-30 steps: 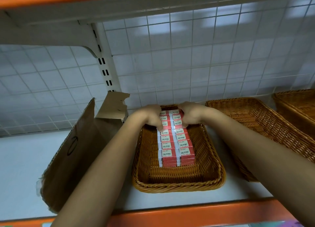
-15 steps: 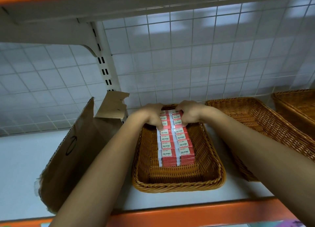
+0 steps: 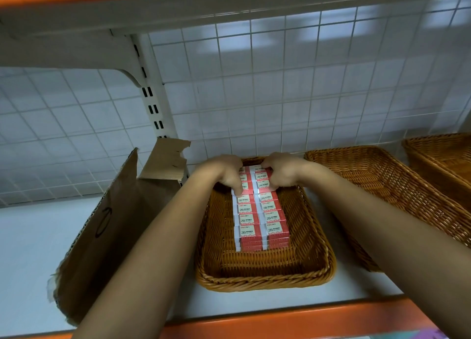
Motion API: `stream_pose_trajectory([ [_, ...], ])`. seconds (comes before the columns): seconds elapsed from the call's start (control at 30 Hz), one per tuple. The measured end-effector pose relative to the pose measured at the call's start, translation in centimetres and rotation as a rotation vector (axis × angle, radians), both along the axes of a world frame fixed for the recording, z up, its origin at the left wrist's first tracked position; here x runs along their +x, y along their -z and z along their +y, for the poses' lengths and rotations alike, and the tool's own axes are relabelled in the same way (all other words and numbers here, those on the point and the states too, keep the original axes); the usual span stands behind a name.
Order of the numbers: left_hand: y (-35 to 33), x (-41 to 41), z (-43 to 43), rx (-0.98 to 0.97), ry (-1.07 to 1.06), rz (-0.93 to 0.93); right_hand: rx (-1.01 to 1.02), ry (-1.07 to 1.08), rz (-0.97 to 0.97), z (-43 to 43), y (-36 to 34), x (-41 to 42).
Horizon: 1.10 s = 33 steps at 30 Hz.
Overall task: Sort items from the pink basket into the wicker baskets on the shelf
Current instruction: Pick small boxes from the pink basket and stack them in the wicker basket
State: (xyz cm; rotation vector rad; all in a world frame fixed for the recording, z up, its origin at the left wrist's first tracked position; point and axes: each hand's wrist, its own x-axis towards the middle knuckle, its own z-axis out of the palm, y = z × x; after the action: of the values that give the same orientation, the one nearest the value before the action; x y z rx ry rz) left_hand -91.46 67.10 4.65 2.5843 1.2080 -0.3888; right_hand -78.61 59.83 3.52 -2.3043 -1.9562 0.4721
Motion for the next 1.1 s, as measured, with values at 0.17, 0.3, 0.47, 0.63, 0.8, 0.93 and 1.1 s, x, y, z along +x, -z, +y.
stream_pose_trajectory([
  [0.17,0.0,-0.1,-0.3,-0.014,-0.021,-0.021,-0.003,-0.022,0.018,-0.2,-0.1,-0.1],
  [0.3,0.1,-0.1,-1.0,0.024,-0.038,-0.058,0.027,-0.025,0.056,-0.9,-0.3,0.0],
  [0.47,-0.8,1.3,-3.3,0.239,-0.036,-0.234,0.172,-0.022,0.052,-2.9,-1.6,0.4],
  [0.63,-1.7,5.7,-6.5,0.349,0.076,-0.314,0.281,0.028,0.029,-6.2,-2.3,3.2],
  [0.8,-2.2,12.8,-11.9,0.423,0.207,-0.317,0.325,0.131,0.002,-12.6,-2.9,9.1],
  [0.93,-1.9,19.3,-17.9,0.402,0.289,-0.364,0.329,0.210,-0.011,-19.1,-3.0,15.2],
  [1.1,-1.6,27.6,-25.2,0.392,0.411,-0.424,0.343,0.326,-0.095,-27.6,-3.2,22.8],
])
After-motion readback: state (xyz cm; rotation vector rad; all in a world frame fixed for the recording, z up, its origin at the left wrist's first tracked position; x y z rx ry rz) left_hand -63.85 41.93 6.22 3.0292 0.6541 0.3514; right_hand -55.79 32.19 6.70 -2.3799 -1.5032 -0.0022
